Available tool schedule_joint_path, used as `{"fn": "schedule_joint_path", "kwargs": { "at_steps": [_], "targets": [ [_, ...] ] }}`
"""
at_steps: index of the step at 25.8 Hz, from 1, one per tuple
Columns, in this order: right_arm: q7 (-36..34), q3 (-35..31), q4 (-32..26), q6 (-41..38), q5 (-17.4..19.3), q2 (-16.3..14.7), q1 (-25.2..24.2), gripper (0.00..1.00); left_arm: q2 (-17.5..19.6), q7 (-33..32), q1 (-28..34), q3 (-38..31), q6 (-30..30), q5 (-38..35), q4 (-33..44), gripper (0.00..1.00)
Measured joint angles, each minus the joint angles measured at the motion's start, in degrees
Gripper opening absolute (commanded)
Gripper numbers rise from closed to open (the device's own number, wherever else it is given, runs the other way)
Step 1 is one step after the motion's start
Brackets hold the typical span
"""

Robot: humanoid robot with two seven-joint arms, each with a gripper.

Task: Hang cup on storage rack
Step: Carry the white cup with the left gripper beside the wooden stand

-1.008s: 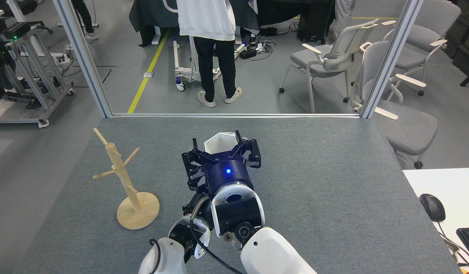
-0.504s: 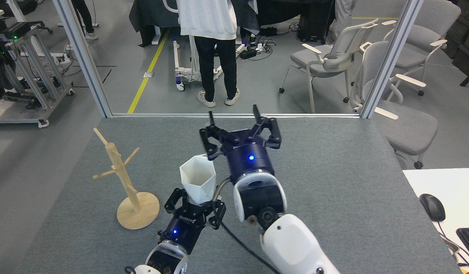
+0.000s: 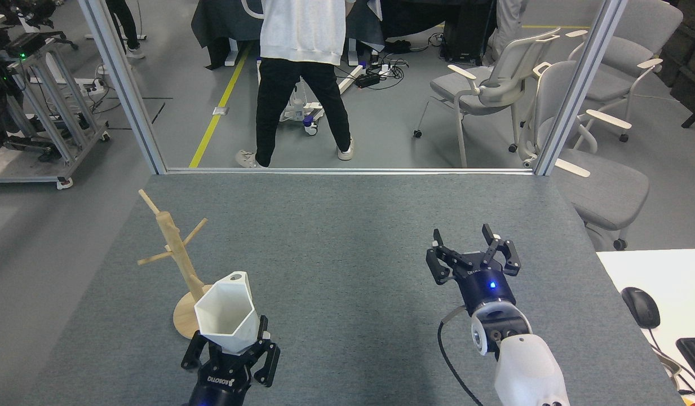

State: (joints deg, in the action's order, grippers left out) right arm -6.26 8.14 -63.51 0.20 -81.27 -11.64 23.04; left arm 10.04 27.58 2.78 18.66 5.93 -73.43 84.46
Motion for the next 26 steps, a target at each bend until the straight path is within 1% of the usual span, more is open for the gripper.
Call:
{"fn": "schedule_joint_path", "kwargs": {
  "at_steps": [3,5,7,10,14,16,19,23,26],
  "targets": [
    [-3.0,-4.8,2.6,-3.0,-0.1,-0.1,-1.8,0.99,0.7,1.4,2.6,-1.4,3.9,0.0,0.7,0.0],
    [-3.9,-7.4,3.0,-4.7,-0.3,0.1,-3.1,0.99,1.7,1.9,4.0,-2.2,7.4,0.0,1.7,0.0],
    [-4.2,-9.0,2.5,-5.4,-0.4,0.3,-4.3,0.99,2.8,2.0,5.0,-2.7,12.4,0.0,2.6,0.0],
    [-4.4,-10.5,-0.8,-5.9,-0.6,0.8,-7.4,0.99,4.2,1.5,5.4,-3.0,21.0,0.0,3.6,0.0],
    [-4.5,-12.8,-6.6,-6.1,-2.1,1.9,-12.6,0.99,6.9,-0.6,5.0,-3.1,29.9,-0.7,3.7,0.0],
    [-4.5,-13.5,-7.8,-6.1,-2.7,2.0,-13.8,0.99,8.6,-2.6,4.6,-3.1,32.5,-1.9,3.3,0.0],
    [-4.7,-14.0,-8.1,-6.1,-3.0,1.7,-14.2,0.99,10.4,-5.9,3.8,-3.1,34.4,-5.3,1.8,0.0],
    [-4.6,-14.1,-7.9,-6.2,-3.0,1.6,-14.0,0.99,11.8,-9.3,2.5,-3.1,35.0,-9.3,0.1,0.0],
    [-4.3,-14.1,-7.9,-6.3,-3.0,1.7,-13.8,0.99,12.6,-10.3,1.4,-3.0,35.0,-10.4,-0.2,0.0]
  ]
}}
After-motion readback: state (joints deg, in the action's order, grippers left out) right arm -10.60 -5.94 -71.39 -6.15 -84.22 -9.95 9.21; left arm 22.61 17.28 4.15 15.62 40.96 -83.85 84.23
